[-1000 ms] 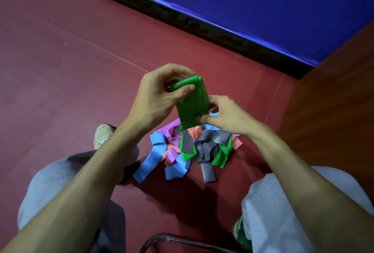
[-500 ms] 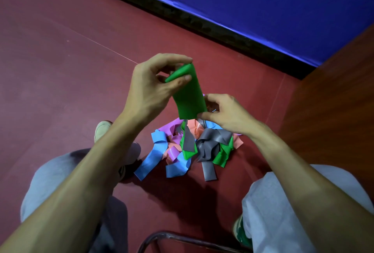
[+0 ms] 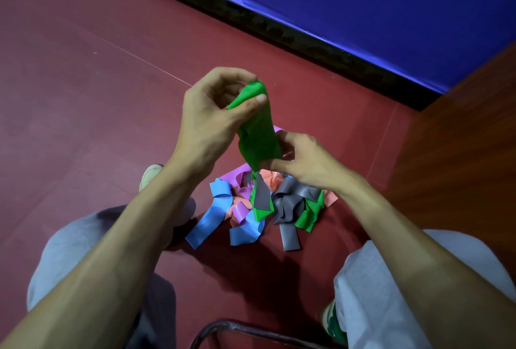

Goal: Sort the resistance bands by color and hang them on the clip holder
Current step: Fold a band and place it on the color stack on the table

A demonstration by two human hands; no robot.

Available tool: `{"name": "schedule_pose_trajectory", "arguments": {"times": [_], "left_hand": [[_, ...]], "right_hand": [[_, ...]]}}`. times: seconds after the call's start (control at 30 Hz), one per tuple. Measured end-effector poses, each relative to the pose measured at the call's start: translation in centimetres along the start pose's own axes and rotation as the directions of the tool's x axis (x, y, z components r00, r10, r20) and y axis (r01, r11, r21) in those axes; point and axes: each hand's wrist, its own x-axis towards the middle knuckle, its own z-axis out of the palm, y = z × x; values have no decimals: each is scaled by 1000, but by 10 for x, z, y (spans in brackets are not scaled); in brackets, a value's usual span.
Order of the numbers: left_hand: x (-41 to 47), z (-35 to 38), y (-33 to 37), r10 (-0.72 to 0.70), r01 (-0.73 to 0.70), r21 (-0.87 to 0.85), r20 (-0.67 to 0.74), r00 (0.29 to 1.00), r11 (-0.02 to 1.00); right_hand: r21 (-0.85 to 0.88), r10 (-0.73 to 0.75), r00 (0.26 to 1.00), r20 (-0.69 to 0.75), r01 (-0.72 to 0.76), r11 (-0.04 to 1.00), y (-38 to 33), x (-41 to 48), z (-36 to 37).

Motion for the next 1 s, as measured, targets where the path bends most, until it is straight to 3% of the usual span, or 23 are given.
{"name": "schedule_pose_trajectory", "arguments": {"times": [0.2, 0.4, 0.73, 1.0], "left_hand": [[4, -7, -2, -38, 38, 6, -63, 997, 999], [3, -7, 0, -38, 39, 31, -35, 999, 999], [3, -3, 0, -43, 45, 40, -34, 998, 998], [5, -6, 3, -80, 77, -41, -68, 994, 996]], "right_hand": [[-80, 6, 996, -88, -13, 997, 9, 6, -3], [-20, 32, 995, -95, -34, 999, 11, 3, -8], [118, 28, 998, 62, -35, 992, 2, 0, -6], [45, 41, 994, -97, -37, 998, 11, 8, -7]]}}
